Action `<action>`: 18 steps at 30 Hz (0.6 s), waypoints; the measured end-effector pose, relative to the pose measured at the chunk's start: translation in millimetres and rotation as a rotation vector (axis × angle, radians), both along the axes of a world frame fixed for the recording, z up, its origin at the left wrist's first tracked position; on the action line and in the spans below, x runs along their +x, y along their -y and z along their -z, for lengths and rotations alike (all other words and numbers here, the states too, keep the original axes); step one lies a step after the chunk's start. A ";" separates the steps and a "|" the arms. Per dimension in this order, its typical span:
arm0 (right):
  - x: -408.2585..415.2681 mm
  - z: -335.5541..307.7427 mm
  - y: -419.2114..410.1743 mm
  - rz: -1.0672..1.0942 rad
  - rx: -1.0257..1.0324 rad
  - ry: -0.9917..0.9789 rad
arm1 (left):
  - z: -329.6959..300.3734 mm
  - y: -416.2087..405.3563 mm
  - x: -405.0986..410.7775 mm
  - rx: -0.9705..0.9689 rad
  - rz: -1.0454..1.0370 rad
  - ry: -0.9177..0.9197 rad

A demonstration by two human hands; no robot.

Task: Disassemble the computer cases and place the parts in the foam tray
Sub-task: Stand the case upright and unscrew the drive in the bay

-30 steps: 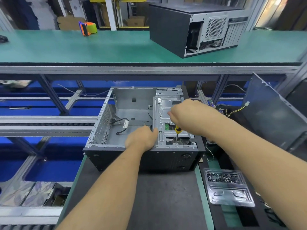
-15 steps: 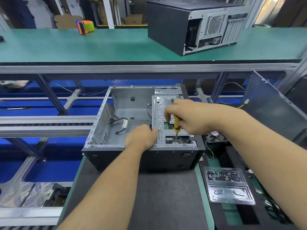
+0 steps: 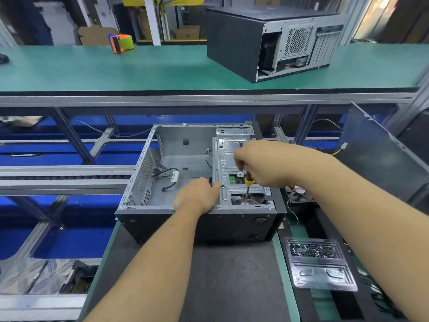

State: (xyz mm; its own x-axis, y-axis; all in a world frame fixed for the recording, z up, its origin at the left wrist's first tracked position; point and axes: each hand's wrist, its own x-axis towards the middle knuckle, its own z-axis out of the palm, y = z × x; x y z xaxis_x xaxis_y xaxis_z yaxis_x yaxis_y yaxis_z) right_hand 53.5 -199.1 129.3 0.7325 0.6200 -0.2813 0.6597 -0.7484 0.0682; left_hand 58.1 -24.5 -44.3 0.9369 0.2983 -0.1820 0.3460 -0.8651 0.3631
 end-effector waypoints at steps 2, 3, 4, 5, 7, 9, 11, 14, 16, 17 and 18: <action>0.8 -2.2 3.2 0.018 0.037 -0.064 | 0.2 -0.1 0.2 0.003 -0.003 -0.001; -0.4 -4.0 4.1 0.018 0.062 -0.093 | 0.3 -0.2 0.4 0.003 -0.002 -0.001; -1.1 -5.0 4.4 0.029 0.077 -0.127 | 0.4 -0.3 0.7 0.003 -0.001 -0.002; -1.0 -5.0 5.5 0.031 0.105 -0.157 | 0.6 -0.2 0.9 0.003 0.000 -0.003; -1.8 -3.3 5.6 0.064 0.132 -0.192 | 0.5 -0.5 0.9 0.001 -0.004 -0.007; -1.9 0.7 3.7 0.120 0.159 -0.146 | 0.3 -1.1 0.7 -0.004 -0.008 -0.012; -1.3 3.0 0.7 0.199 0.116 -0.086 | 0.6 -1.3 0.7 -0.009 -0.003 -0.017; 1.2 5.1 -2.9 0.187 -0.021 0.041 | -0.2 -1.7 0.8 -0.022 0.010 -0.023; 3.1 8.4 -2.1 0.178 -0.019 0.076 | -0.6 -1.9 1.0 -0.028 0.013 -0.027; 3.2 10.4 -1.0 0.162 0.005 0.097 | -0.6 -2.0 1.0 -0.031 0.013 -0.028; 3.6 10.9 -0.7 0.149 0.014 0.094 | -0.5 -2.1 1.0 -0.033 0.011 -0.028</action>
